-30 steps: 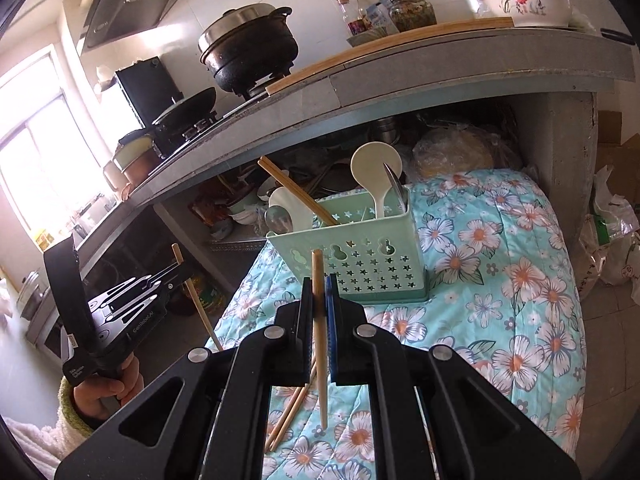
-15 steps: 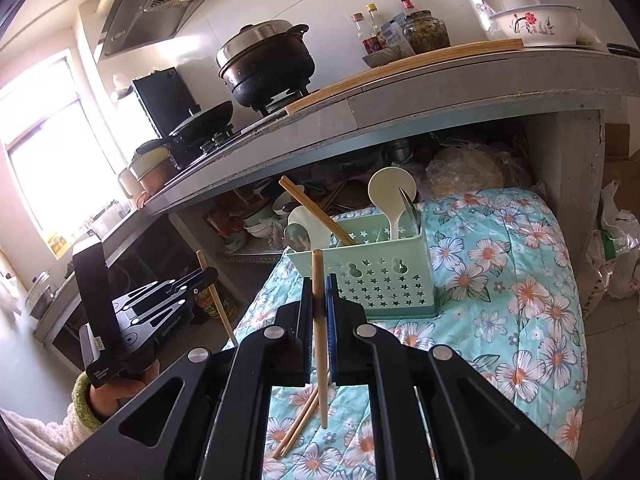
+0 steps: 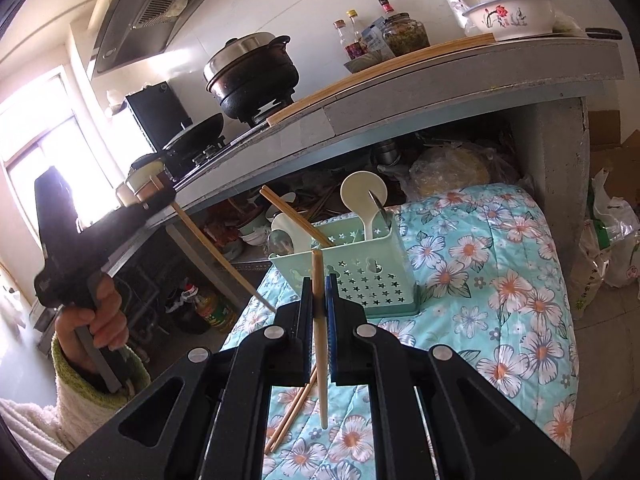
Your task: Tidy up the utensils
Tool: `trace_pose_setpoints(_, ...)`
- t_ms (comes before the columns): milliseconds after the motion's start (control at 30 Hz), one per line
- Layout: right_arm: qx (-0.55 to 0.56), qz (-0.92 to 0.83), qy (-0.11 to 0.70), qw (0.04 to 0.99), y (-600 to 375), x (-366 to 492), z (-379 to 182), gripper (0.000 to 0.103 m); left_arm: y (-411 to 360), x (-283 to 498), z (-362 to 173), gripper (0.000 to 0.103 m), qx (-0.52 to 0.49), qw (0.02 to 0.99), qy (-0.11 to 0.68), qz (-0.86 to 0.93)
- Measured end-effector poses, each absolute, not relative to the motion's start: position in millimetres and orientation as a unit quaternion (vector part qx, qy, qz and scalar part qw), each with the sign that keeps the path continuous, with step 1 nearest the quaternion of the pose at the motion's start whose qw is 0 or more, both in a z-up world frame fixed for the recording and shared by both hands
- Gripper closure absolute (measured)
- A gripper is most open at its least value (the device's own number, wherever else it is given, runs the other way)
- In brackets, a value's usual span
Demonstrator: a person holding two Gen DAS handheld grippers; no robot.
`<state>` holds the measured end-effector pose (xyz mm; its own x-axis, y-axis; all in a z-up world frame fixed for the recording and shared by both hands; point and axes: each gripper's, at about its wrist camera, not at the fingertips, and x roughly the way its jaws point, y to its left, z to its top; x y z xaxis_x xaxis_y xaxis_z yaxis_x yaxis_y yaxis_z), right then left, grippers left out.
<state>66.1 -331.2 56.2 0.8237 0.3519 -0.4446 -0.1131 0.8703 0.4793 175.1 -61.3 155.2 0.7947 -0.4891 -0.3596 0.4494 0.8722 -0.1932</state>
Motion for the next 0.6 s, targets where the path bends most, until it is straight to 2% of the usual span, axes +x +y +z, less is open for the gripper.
trace_pose_setpoints(267, 0.233, 0.118, 0.273, 0.926, -346, 65, 48, 0.097, -73, 205, 186, 0.098, -0.112, 0.949, 0.143, -0.257)
trace_pose_setpoints(600, 0.236, 0.111, 0.279, 0.924, -355, 65, 42, 0.097, -105, 264, 144, 0.098, -0.122, 0.956, 0.157, -0.217)
